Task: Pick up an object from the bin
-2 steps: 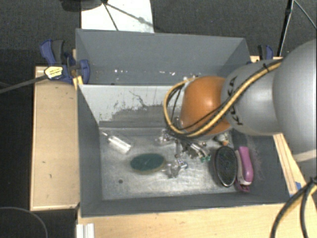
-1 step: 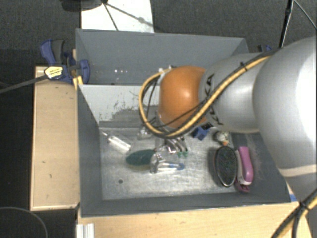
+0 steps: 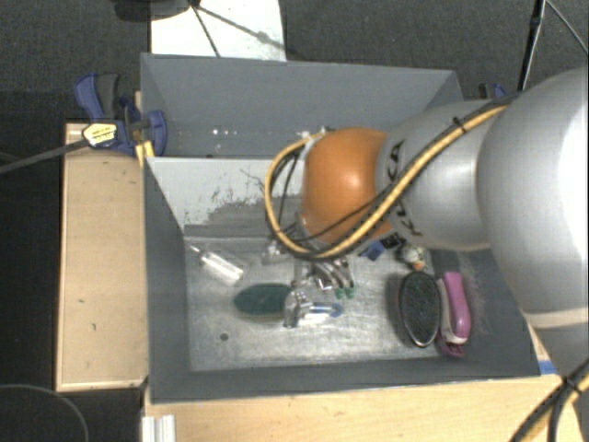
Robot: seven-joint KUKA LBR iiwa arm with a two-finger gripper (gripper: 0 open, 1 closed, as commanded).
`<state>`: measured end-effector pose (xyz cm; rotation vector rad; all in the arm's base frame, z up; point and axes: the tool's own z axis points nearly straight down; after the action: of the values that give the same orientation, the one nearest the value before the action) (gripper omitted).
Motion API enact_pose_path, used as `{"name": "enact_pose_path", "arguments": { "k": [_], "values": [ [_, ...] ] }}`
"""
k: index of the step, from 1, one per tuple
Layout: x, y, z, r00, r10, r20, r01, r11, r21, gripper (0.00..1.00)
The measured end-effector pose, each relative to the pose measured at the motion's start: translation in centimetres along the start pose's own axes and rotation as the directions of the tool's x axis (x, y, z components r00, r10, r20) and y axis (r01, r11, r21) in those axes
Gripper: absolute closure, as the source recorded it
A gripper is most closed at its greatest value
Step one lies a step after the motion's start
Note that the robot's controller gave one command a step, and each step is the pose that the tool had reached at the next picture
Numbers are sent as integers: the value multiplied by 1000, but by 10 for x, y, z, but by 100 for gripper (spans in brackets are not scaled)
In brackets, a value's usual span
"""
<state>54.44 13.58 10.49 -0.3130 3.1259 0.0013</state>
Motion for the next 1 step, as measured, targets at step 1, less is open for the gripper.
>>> {"name": "enact_pose_path", "arguments": {
  "k": [1],
  "values": [
    [0, -3, 33, 994, 114, 4, -114, 994, -1, 0]
  ]
}}
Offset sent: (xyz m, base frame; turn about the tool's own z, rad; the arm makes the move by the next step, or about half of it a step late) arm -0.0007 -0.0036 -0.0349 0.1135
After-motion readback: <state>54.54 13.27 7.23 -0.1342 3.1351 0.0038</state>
